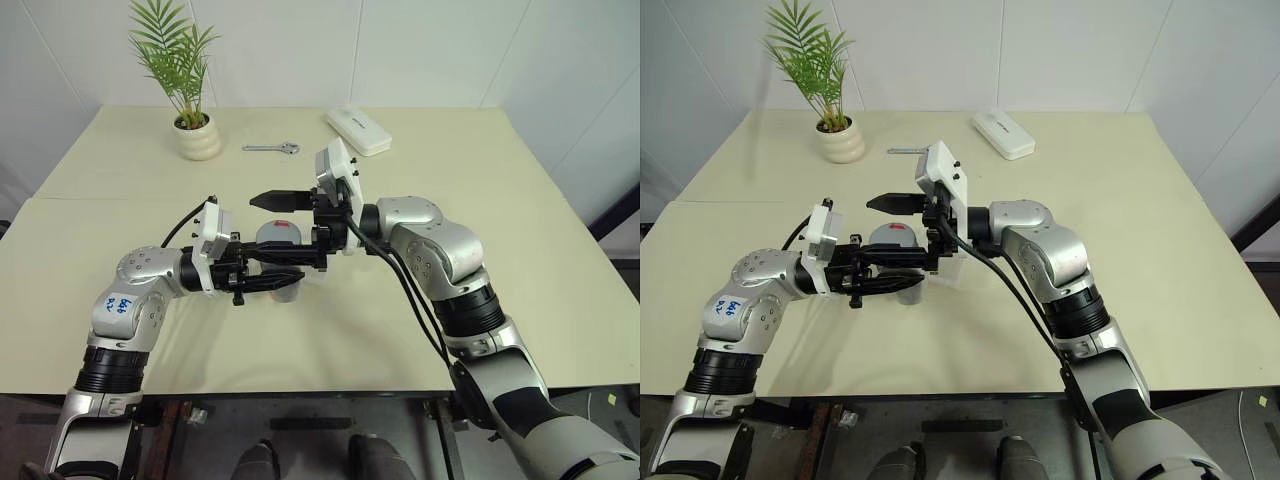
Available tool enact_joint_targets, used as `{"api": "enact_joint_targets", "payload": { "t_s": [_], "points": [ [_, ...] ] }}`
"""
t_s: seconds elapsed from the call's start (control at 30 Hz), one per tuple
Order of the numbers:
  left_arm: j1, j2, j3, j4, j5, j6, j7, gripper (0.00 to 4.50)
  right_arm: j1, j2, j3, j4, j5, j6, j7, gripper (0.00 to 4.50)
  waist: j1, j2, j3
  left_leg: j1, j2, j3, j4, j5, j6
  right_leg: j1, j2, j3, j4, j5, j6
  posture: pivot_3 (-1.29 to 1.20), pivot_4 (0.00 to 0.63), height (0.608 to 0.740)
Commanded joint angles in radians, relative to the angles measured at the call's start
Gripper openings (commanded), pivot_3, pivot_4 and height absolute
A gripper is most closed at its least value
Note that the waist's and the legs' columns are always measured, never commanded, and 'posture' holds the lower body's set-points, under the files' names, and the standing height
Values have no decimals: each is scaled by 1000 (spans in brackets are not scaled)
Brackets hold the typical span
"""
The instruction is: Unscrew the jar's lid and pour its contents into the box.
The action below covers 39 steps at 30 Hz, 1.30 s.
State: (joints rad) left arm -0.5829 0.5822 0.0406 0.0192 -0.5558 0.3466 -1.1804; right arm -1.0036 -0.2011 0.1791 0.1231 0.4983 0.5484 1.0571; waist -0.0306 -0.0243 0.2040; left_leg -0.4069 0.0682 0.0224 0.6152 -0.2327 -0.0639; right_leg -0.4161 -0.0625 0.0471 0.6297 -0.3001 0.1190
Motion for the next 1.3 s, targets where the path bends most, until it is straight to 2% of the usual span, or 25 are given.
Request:
{"api": "enact_joint_targets", "payload": {
  "t_s": [0.03,0.53,0.87,1.17,1.3],
  "points": [
    [-17,1,9,-21,-6,-26,-18,1927,-39,-23,-66,16,6,-48,3,4472,0,0,0,0,0,0,0,0,0,0,0,0,0,0,0,0,150,740],
    [-14,-4,12,-11,-2,-40,-19,1927,-57,-117,-94,100,2,-90,109,4472,-3,0,0,0,0,0,0,0,0,0,0,0,0,0,0,0,150,740],
    [-14,-5,13,-1,0,-48,-23,1927,-59,-125,-115,86,47,-42,150,4472,0,0,0,0,0,0,0,0,0,0,0,0,0,0,0,0,150,740],
    [-13,-4,13,4,1,-50,-25,1927,-78,-112,-149,0,168,89,152,4472,0,0,0,0,0,0,0,0,0,0,0,0,0,0,0,0,150,740],
    [-7,-3,15,0,-2,-48,-26,1927,-69,-100,-100,-30,120,81,112,4472,0,0,0,0,0,0,0,0,0,0,0,0,0,0,0,0,150,740]
  ]
}}
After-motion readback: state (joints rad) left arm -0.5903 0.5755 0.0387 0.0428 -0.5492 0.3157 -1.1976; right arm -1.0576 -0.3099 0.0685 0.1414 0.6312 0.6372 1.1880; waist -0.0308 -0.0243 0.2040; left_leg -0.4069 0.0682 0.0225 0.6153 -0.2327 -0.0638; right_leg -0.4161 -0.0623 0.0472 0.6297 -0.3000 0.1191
